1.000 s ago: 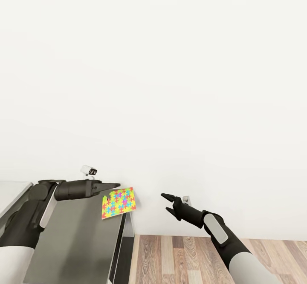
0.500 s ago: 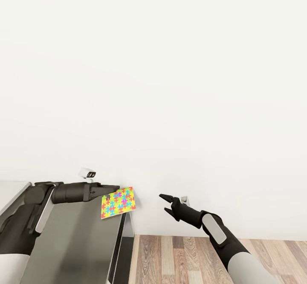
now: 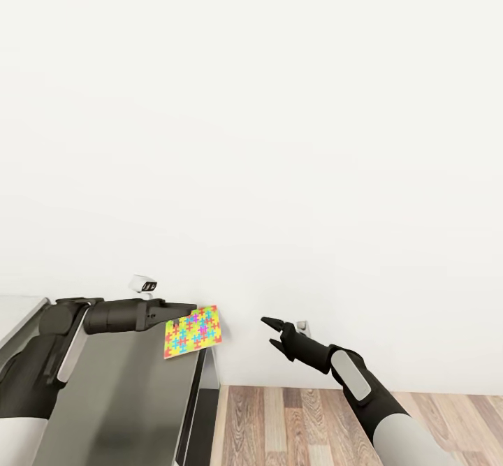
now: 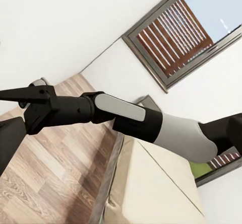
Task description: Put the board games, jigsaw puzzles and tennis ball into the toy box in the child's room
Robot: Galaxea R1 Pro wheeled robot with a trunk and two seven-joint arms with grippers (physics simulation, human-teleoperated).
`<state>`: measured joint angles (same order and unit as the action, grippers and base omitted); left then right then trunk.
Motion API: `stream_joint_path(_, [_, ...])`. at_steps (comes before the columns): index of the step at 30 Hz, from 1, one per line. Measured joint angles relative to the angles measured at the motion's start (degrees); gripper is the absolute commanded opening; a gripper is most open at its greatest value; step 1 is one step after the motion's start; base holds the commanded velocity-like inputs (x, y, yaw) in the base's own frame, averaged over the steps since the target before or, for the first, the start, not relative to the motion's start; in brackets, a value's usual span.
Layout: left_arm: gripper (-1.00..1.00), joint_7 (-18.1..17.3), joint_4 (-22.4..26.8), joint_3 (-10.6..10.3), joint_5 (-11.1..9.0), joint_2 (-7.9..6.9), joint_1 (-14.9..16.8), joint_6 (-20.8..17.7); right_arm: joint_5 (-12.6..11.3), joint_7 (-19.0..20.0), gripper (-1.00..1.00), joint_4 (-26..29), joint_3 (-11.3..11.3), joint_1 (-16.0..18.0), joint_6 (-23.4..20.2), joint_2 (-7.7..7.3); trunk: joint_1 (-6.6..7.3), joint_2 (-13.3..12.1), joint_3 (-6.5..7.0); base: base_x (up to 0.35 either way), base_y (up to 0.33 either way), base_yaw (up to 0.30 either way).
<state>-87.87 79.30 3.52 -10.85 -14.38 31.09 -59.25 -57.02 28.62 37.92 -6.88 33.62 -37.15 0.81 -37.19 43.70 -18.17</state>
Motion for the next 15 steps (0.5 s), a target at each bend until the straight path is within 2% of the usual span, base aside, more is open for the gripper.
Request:
stream_joint_path(8, [1.0,0.0,0.1,0.0,0.0,-0.03,-0.1,0.0,-0.4,0.0,1.0,0.1,0.2,0.0,0.0,-0.01,-1.76,3.2,-1.44,0.0,0.0,0.013])
stream_joint_path(15, [1.0,0.0,0.1,0.0,0.0,-0.02,-0.4,0.0,-0.4,0.0,1.0,0.1,0.3,-0.1,0.0,-0.01,-3.3,6.0,-2.41,0.0,0.0,0.172])
